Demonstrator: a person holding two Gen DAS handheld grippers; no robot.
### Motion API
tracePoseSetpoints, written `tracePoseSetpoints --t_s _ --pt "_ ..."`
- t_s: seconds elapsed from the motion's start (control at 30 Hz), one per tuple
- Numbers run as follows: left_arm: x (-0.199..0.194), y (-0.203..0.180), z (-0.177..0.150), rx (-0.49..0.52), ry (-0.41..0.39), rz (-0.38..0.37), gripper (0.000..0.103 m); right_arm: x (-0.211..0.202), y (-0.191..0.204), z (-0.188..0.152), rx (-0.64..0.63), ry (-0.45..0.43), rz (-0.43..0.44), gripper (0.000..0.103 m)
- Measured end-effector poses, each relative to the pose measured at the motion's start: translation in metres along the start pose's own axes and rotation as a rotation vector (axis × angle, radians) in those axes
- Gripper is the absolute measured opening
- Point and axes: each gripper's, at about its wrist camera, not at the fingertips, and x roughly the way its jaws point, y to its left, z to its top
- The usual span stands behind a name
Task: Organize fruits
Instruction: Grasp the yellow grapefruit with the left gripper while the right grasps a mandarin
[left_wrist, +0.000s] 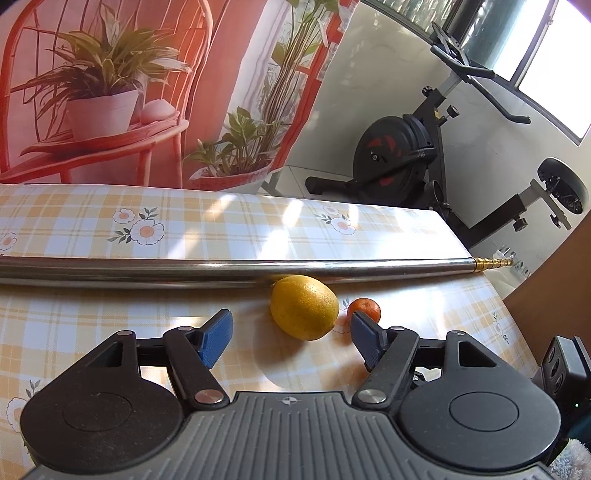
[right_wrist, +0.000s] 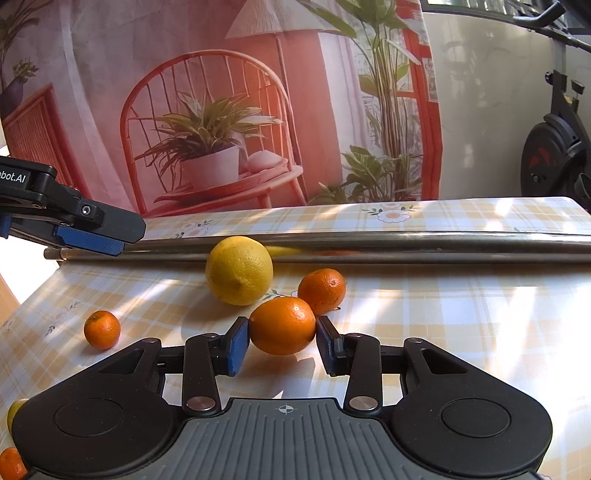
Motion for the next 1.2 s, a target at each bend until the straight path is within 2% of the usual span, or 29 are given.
tracePoseSetpoints --t_s 0.23,0.37,0.53,0.87,1.2 --pt "0.024 -0.01 0.005 0.01 0.032 -0.006 0.073 -0.013 -0.013 -0.006 0.061 -0.04 -0.047 0.036" --pt "0.038 -0.01 0.007 -0.026 0.04 0.002 0.073 -0.019 -0.018 -0.009 0.078 -0.049 -0.063 0.036" --pt "0.056 -0.009 0.011 -0.053 0.052 0.038 0.073 -0.019 -0.023 -0.012 0.104 -0.05 -0.056 0.036" --pt "0.074 -0.003 0.011 -0.165 0.078 0.012 0.073 -0.018 -0.023 -0.012 0.107 -0.046 -0.037 0.036" --pt "0.086 -0.002 0.01 -0.152 0.098 0.01 0.071 -0.016 -0.026 -0.012 0.135 -0.039 -0.042 0.036"
